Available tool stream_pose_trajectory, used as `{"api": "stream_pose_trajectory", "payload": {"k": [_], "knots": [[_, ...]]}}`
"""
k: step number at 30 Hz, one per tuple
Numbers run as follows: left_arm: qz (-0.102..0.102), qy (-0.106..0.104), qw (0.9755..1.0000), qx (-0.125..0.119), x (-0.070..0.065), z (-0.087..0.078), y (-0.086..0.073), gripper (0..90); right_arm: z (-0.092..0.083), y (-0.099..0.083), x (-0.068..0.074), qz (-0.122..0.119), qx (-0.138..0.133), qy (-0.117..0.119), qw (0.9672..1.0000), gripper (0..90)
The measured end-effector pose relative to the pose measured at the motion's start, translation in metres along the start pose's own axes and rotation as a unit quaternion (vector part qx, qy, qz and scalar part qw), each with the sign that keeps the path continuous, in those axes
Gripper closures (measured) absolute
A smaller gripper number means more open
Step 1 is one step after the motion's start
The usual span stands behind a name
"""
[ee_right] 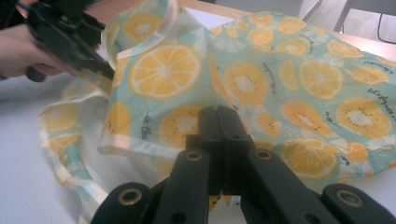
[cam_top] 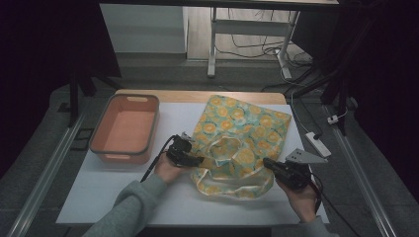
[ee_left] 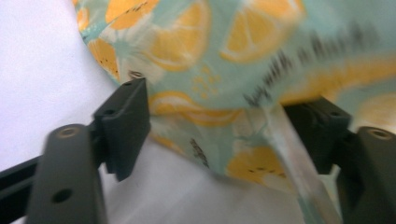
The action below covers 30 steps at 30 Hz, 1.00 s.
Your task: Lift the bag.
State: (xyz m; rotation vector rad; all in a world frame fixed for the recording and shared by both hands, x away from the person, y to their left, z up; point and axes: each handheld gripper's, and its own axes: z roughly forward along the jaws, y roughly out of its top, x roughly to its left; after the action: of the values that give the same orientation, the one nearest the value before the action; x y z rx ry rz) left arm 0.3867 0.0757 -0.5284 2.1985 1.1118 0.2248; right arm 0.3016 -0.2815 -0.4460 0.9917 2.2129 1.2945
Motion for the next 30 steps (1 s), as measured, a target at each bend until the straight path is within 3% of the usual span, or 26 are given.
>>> {"api": "stream_pose_trajectory", "payload": {"k": [2,3,5,6,9,12,15,19,21,22,25,27,30], "knots": [[0.007,0.019,0.9998,0.001,0.001,0.003,0.001,44.6,0.001,-0.001,0.0,0.001,0.001,0.001,1.0,90.0],[0.005,0.019,0.9998,0.0,0.003,0.003,0.001,56.6,0.001,-0.001,0.0,0.001,0.002,0.001,1.0,90.0],[-0.004,-0.002,1.0,-0.007,0.008,-0.002,0.001,83.1,0.0,-0.002,-0.001,0.002,0.002,0.001,1.0,90.0],[-0.005,-0.009,0.9999,-0.008,0.01,-0.005,0.001,88.2,0.0,-0.002,-0.002,0.002,0.0,0.001,1.0,90.0],[-0.009,-0.027,0.9991,-0.03,0.014,-0.023,-0.001,89.1,-0.003,0.0,-0.003,0.004,-0.006,0.0,1.0,90.0],[-0.018,-0.071,0.995,-0.069,0.014,-0.054,-0.002,89.2,-0.01,0.004,-0.003,0.005,-0.02,-0.001,0.9998,90.0],[-0.004,-0.084,0.9907,-0.106,0.008,-0.09,-0.004,89.3,-0.017,0.012,-0.001,0.0,-0.037,0.0,0.9993,90.0],[-0.011,-0.102,0.9821,-0.158,0.013,-0.136,-0.008,89.3,-0.031,0.031,0.002,-0.008,-0.074,-0.003,0.9972,90.0],[-0.024,-0.118,0.9757,-0.183,0.021,-0.156,-0.007,89.3,-0.037,0.043,0.001,-0.01,-0.09,-0.006,0.9959,90.0],[-0.025,-0.117,0.9736,-0.195,0.024,-0.165,-0.006,89.3,-0.039,0.05,0.0,-0.01,-0.099,-0.007,0.995,90.0],[-0.021,-0.109,0.9697,-0.217,0.03,-0.188,0.003,89.3,-0.042,0.075,-0.002,-0.019,-0.119,-0.01,0.9926,90.0],[-0.023,-0.112,0.9657,-0.233,0.034,-0.2,0.01,89.3,-0.042,0.095,-0.005,-0.027,-0.126,-0.015,0.9916,90.0],[-0.025,-0.115,0.9599,-0.254,0.039,-0.214,0.021,89.3,-0.04,0.121,-0.017,-0.019,-0.14,-0.021,0.9897,90.0]]}}
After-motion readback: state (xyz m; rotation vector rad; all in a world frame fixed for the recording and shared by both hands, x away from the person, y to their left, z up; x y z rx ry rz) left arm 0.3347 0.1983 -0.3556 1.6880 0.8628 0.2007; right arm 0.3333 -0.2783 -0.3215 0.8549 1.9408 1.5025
